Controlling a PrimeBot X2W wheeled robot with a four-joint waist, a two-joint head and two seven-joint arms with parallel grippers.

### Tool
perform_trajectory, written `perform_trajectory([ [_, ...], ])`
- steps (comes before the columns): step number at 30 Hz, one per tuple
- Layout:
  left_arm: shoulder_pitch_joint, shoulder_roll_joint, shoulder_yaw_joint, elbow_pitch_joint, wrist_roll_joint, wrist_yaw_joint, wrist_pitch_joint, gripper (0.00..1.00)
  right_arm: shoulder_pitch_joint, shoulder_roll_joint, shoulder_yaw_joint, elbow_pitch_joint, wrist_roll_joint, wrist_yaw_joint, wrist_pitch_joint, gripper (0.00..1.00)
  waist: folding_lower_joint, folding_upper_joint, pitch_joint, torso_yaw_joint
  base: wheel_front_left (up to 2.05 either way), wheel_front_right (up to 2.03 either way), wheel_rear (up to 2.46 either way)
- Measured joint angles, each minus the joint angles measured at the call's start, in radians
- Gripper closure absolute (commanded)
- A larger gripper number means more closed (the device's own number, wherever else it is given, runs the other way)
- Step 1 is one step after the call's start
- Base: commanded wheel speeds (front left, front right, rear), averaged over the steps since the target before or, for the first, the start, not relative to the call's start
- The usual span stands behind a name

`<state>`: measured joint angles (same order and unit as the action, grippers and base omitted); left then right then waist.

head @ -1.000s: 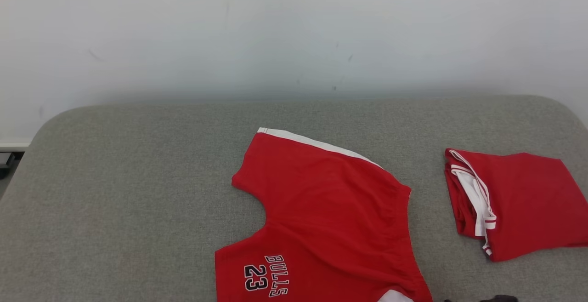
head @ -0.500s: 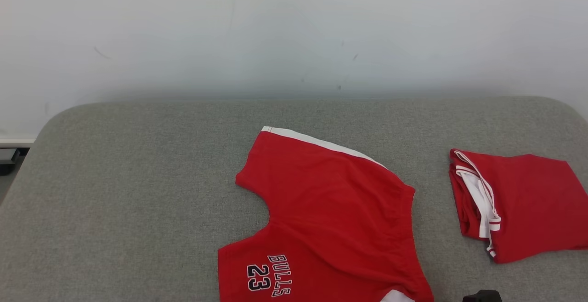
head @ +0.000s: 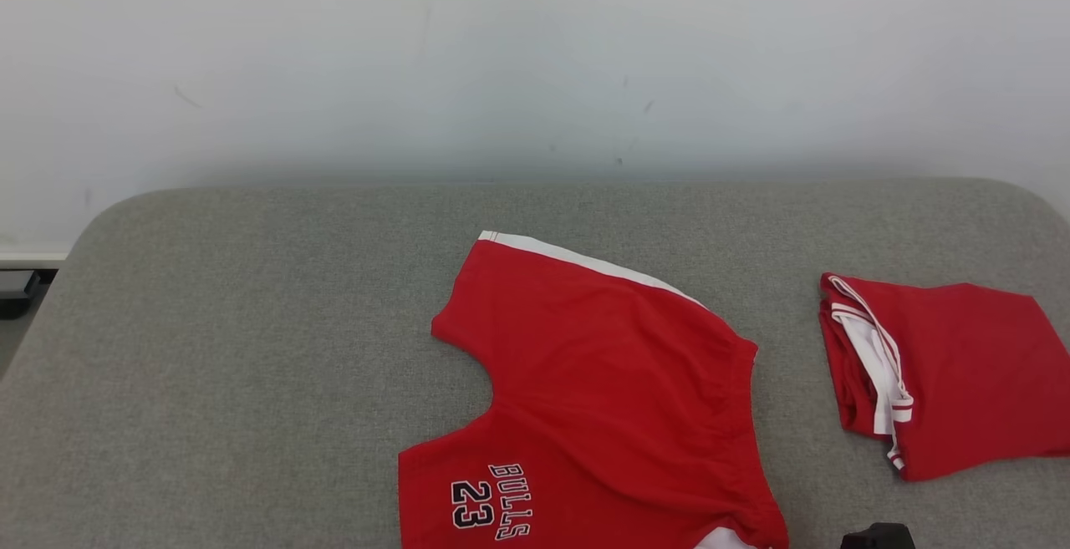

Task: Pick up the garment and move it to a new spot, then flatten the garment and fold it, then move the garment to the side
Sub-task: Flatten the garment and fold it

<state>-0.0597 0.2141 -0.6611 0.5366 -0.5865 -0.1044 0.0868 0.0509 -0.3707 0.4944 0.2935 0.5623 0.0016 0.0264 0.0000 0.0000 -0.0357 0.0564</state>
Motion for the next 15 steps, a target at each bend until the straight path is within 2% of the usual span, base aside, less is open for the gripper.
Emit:
perform_trajectory([
  [1, -0.003, 0.000, 0.000, 0.002, 0.003, 0.003, -0.001, 0.00, 0.000, 0.001, 0.000, 0.002, 0.000, 0.000, 0.000, 1.00, 0.0000, 0.0001, 0.000, 0.001, 0.00, 0.00, 0.00],
  [13, -0.015, -0.016, -0.013, 0.042, 0.032, 0.025, -0.039, 0.00, -0.001, 0.009, -0.001, 0.025, 0.000, 0.008, -0.015, 1.00, 0.0000, 0.0000, -0.005, 0.004, 0.00, 0.00, 0.00],
  [14, -0.017, -0.018, -0.014, 0.049, 0.031, 0.024, -0.039, 0.35, -0.001, 0.009, -0.001, 0.026, 0.000, 0.009, -0.017, 1.00, 0.0000, 0.0000, -0.006, 0.004, 0.00, 0.00, 0.00],
  [15, -0.020, -0.023, -0.016, 0.056, 0.031, 0.024, -0.040, 0.62, -0.002, 0.009, 0.000, 0.026, 0.000, 0.009, -0.018, 1.00, -0.0001, -0.0001, -0.006, 0.003, 0.00, 0.00, 0.00],
])
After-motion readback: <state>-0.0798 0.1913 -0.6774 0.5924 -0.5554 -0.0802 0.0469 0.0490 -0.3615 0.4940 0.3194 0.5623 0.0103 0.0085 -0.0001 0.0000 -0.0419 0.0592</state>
